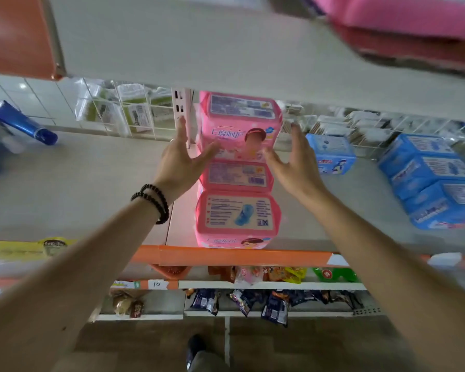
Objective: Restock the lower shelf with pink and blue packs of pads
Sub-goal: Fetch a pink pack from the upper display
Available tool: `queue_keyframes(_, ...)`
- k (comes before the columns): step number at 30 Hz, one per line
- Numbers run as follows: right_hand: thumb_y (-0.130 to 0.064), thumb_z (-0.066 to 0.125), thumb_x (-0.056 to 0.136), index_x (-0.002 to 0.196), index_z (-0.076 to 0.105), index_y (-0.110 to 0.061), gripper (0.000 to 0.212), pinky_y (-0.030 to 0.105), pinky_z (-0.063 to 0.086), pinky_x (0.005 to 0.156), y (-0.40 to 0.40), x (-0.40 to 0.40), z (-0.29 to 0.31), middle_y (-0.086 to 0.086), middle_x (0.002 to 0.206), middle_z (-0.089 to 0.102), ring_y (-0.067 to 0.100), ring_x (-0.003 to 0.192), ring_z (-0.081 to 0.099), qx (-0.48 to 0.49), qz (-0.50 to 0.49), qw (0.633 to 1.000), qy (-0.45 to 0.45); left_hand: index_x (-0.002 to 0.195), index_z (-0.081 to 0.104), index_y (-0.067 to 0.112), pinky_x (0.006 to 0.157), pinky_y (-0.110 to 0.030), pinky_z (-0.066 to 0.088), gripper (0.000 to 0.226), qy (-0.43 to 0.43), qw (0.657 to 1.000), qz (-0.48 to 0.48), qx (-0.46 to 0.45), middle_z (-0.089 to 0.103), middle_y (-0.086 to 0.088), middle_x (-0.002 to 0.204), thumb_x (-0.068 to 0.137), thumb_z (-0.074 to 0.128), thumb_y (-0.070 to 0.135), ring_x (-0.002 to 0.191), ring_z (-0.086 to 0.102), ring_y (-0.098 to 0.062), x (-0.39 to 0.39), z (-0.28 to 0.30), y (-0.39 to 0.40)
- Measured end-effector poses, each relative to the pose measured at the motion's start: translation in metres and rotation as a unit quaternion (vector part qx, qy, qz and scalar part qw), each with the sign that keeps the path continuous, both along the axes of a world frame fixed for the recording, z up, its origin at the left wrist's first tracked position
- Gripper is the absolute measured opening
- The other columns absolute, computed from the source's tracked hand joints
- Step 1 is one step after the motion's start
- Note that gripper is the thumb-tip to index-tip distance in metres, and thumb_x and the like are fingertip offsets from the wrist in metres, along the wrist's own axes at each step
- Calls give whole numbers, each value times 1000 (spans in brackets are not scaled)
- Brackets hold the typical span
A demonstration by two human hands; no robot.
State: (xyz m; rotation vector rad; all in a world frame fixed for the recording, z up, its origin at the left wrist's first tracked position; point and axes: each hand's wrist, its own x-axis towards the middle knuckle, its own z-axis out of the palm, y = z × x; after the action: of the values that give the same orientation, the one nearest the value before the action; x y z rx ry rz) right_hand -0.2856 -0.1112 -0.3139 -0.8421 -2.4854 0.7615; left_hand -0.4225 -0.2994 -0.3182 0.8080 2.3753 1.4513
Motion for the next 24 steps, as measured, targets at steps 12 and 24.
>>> queue_keyframes(12,-69,41,92,158,13,-28,83,61,15,117,-19,114,16,0,168,-5,25,154,-1,101,121,987,-42,162,6,18,124,-48,12,93,144,986,55,-64,11,-2,169,91,36,71,154,15,-24,141,18,-7)
queue_keyframes(24,-61,43,96,157,18,-23,76,54,8,120,9,272,13,2,167,-7,25,154,-4,119,145,980,-71,156,26,20,118,-48,26,84,303,931,39,-199,34,-3,159,89,36,70,143,33,-26,300,22,19)
